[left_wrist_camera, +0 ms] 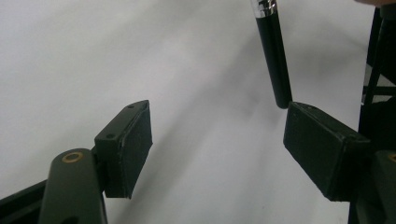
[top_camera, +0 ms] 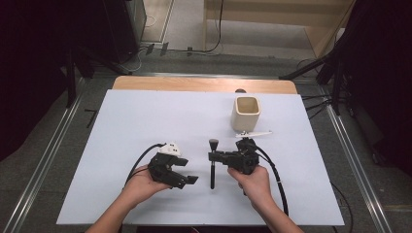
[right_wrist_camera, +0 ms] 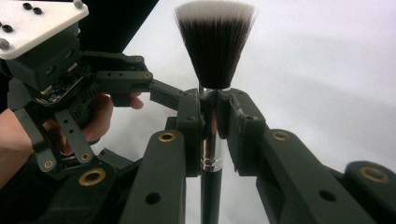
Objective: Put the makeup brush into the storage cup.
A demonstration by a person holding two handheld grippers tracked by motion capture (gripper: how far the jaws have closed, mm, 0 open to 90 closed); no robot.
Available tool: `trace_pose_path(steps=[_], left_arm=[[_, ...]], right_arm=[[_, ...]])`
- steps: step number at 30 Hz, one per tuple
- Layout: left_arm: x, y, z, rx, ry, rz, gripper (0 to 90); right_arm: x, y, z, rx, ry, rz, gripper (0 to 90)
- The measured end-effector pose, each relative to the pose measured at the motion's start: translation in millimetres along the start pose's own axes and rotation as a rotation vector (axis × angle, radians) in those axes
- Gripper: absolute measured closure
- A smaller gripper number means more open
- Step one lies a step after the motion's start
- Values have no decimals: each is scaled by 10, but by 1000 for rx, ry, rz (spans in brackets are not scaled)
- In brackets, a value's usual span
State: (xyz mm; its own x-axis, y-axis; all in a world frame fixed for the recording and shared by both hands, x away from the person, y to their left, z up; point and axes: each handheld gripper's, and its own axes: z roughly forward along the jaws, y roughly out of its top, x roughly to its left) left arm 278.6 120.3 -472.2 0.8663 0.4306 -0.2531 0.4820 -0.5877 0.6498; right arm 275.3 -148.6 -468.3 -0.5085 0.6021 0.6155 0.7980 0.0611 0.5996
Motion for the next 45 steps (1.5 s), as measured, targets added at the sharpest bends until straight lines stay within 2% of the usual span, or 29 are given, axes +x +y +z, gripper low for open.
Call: trace_pose_path(steps=[6,9,17,20,22,25,36,42,45], left_arm=[[14,-28,-45,24,44,51,245],[19,-51,-63,38,49,82,244],[49,-89,-108,45,83,88,244],[59,-107,-138,33,110,117,245],[74,-121,-155,30,101,111,243],[98,-149,-181,39,110,108,237],[158,-228,-275,24,136,84,236],[176,-246,-343,-25,155,66,237],[187,-267,-368,-25,156,59,237]], right_arm=[[-12,2,-6,3,2,2,780],[-16,6,-12,4,3,9,780],[-25,12,-25,9,-3,6,779],[-28,16,-34,11,-3,9,779],[-33,18,-38,11,-4,9,780],[-33,22,-42,15,-3,7,780],[-54,42,-77,8,-4,7,780],[-62,50,-98,8,-12,1,780],[-74,57,-119,4,-16,3,780]])
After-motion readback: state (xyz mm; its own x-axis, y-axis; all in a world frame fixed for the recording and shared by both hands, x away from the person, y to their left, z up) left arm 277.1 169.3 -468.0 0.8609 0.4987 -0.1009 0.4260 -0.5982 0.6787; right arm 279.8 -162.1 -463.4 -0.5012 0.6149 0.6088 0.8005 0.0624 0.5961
